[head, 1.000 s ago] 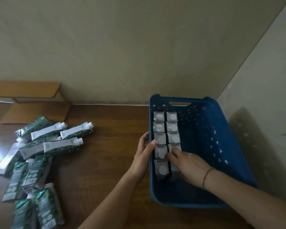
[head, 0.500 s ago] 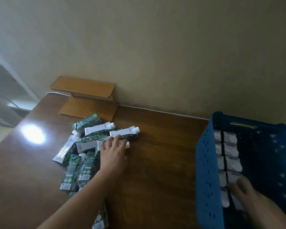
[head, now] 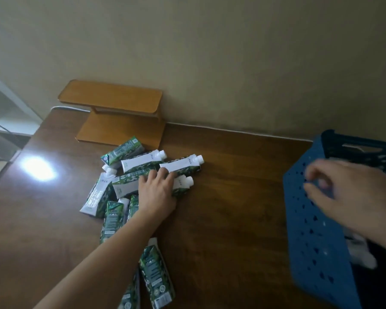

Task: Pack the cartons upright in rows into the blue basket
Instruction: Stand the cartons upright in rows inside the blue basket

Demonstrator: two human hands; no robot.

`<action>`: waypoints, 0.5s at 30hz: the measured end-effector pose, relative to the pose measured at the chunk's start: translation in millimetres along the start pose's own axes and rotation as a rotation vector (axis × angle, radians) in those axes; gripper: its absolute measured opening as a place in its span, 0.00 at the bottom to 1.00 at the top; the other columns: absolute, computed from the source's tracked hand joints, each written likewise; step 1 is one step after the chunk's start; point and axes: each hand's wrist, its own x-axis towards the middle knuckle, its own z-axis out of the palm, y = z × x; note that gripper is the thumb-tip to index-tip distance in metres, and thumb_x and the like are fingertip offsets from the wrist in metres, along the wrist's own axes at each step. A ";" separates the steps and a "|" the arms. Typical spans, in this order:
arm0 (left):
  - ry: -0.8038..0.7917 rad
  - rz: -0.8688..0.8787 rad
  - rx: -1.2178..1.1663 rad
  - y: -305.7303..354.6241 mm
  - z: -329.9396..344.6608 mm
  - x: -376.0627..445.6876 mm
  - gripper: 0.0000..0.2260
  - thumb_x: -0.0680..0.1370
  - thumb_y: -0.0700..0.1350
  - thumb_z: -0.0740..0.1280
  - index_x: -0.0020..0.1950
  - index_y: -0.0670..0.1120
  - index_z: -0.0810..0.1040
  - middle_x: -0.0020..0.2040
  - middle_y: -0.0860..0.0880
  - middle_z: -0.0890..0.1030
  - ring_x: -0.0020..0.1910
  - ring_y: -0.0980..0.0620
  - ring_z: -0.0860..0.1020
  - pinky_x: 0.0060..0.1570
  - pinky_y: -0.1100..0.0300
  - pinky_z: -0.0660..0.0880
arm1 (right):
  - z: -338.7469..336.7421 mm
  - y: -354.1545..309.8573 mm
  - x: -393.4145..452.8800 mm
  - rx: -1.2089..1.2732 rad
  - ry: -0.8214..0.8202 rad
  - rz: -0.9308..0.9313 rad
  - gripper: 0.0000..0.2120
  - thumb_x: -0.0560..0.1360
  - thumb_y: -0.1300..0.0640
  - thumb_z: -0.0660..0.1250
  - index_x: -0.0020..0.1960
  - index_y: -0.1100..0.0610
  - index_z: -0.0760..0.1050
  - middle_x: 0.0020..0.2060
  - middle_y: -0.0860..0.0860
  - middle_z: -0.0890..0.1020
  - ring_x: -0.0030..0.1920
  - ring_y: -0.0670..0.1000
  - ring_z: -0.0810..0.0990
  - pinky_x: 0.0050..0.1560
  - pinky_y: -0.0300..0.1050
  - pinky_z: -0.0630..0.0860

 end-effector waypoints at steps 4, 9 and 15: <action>0.117 0.003 -0.149 6.0 7.6 -4.8 0.30 0.68 0.54 0.76 0.67 0.49 0.73 0.61 0.46 0.76 0.60 0.40 0.74 0.55 0.45 0.71 | 96.4 -74.0 69.3 0.321 -0.395 0.076 0.19 0.74 0.41 0.67 0.62 0.47 0.71 0.48 0.44 0.79 0.45 0.47 0.80 0.43 0.46 0.79; 0.244 -0.003 -0.389 17.8 11.1 -11.7 0.28 0.65 0.53 0.78 0.62 0.46 0.76 0.56 0.46 0.78 0.55 0.42 0.76 0.49 0.47 0.75 | 197.4 -104.4 89.9 0.994 -0.613 0.415 0.34 0.69 0.40 0.72 0.70 0.48 0.63 0.63 0.49 0.74 0.55 0.53 0.79 0.40 0.54 0.84; 0.279 0.191 -0.886 43.5 -3.8 -18.8 0.27 0.73 0.63 0.68 0.64 0.47 0.71 0.58 0.50 0.75 0.56 0.54 0.74 0.54 0.58 0.74 | 144.4 -76.0 63.2 0.816 -0.152 0.260 0.24 0.66 0.48 0.78 0.58 0.49 0.73 0.52 0.44 0.79 0.52 0.47 0.79 0.49 0.43 0.78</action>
